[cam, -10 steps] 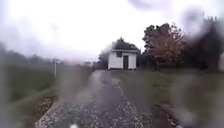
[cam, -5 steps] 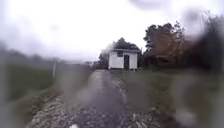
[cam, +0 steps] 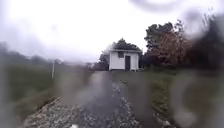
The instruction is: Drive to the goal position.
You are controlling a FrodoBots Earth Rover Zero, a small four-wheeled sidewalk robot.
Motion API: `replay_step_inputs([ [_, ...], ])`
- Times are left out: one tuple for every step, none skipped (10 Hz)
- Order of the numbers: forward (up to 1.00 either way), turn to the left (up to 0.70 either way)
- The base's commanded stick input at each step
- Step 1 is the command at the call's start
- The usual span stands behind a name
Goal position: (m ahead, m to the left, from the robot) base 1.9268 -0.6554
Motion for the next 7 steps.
replay_step_inputs([
  [0.85,0.00],
  [0.85,0.00],
  [0.85,0.00],
  [0.85,0.00],
  [0.85,0.00],
  [0.85,0.00],
  [0.85,0.00],
])
